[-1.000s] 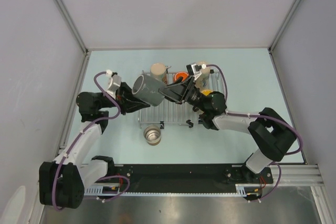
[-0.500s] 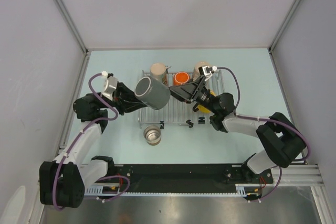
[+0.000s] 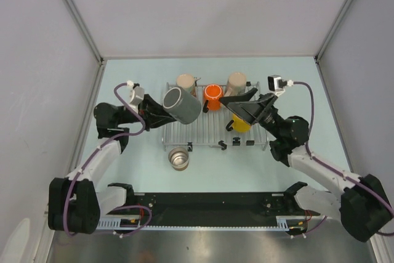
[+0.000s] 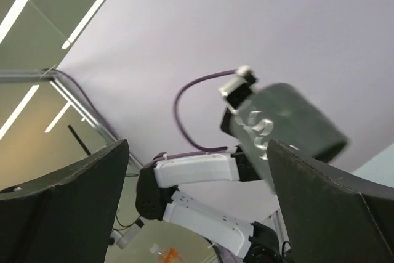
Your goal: Load the cups into the dish rack
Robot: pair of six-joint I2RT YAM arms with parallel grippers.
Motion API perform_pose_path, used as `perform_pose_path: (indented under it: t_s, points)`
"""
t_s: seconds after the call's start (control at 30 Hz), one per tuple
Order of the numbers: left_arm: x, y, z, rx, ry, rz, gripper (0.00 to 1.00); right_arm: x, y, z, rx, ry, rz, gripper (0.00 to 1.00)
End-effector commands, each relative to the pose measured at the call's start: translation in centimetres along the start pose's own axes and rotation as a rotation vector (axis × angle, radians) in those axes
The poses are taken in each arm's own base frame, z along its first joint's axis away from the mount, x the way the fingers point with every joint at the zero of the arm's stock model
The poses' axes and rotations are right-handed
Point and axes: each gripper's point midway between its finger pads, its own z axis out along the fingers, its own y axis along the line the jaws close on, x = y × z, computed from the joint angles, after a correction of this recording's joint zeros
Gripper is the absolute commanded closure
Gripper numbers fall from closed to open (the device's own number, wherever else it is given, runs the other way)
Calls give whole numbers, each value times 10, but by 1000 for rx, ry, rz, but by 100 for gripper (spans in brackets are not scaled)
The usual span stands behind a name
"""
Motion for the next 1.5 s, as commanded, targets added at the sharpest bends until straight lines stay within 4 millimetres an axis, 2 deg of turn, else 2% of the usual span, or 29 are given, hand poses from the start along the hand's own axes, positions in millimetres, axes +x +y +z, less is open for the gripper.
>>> perform_pose_path:
  t_s: [0.0, 0.03, 0.1, 0.13, 0.2, 0.23, 0.27, 0.33, 0.4, 0.73, 0.97, 1.47]
  points:
    - [2, 31, 0, -62, -2, 43, 100, -5, 14, -3, 28, 17, -96, 0]
    - [7, 37, 1, -71, -1, 22, 100, -4, 8, -3, 63, 29, -103, 0]
    - [11, 44, 2, -78, 8, 35, 100, -7, 18, -2, 64, 31, -133, 0]
    - [19, 47, 3, -86, 24, -12, 100, -5, 11, -3, 108, 45, -125, 0]
    - [22, 55, 6, -100, 53, 71, 100, -8, 17, -3, 120, 51, -168, 0]
    - [39, 52, 8, -103, 95, -10, 100, -6, 12, -4, 153, 66, -167, 0]
    - [40, 62, 10, -124, 119, 73, 100, -7, 12, -5, 161, 69, -185, 0]
    - [52, 62, 16, -122, 148, 40, 100, -8, 14, -6, 185, 78, -198, 0]
    - [61, 72, 19, -147, 173, 51, 100, -10, 12, -8, 205, 85, -217, 0]
    - [108, 81, 49, -130, 278, 27, 100, -13, 13, -25, 281, 104, -261, 0]
    - [123, 90, 65, -113, 301, 11, 100, -10, 10, -33, 310, 127, -288, 0]
    - [166, 107, 83, -107, 351, -49, 100, 7, -20, -47, 367, 193, -269, 0]
